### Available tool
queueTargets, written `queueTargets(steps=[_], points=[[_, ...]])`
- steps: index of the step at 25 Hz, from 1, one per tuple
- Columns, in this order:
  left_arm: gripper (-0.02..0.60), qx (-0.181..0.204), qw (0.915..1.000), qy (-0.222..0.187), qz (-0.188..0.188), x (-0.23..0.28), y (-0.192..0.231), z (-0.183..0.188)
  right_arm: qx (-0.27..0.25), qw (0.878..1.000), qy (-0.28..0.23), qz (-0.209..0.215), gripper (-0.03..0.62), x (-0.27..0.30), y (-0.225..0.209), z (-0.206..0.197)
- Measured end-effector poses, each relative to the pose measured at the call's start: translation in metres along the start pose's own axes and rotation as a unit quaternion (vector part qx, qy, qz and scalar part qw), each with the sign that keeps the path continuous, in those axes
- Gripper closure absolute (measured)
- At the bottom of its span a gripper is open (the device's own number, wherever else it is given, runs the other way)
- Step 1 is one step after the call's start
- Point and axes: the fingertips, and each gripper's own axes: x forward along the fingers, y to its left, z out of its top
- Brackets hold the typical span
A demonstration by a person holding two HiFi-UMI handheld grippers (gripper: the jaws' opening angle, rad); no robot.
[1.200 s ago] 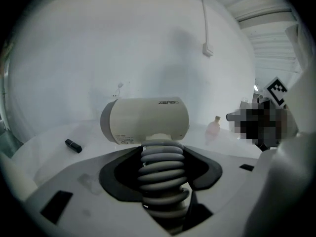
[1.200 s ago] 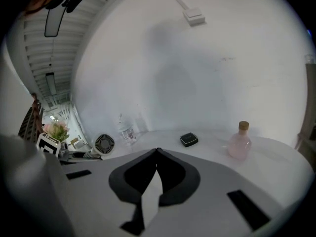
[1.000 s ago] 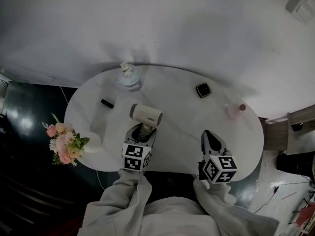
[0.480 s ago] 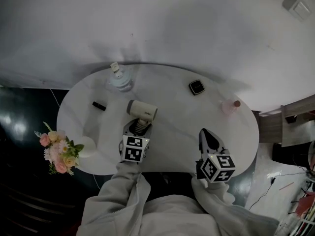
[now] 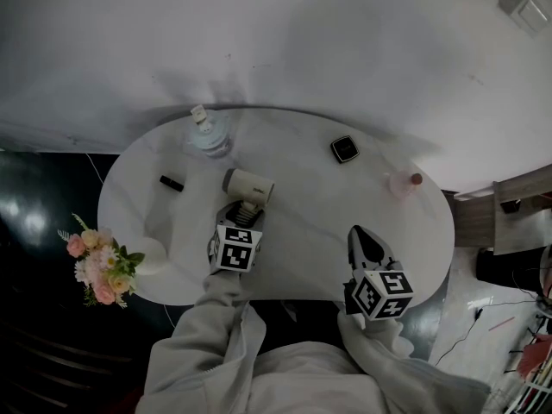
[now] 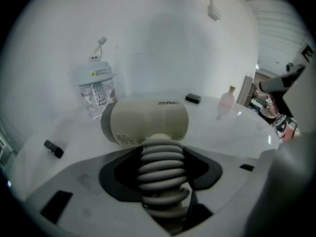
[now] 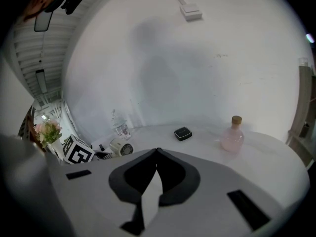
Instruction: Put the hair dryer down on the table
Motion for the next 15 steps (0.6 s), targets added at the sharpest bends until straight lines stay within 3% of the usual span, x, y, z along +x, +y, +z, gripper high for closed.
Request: queueTargets(steps=[12, 15], points=[[0.350, 0.017, 0.9988, 0.045, 0.007, 0.0092, -0.0017, -0.0095, 0.004, 1.000, 0.003, 0.000, 0.544, -0.0021, -0.0062, -0.0015], [0.350, 0.038, 0.9977, 0.056, 0.012, 0.0103, -0.0022, -0.0096, 0.007, 1.000, 0.002, 0.002, 0.545, -0.0028, -0.0063, -0.0023]])
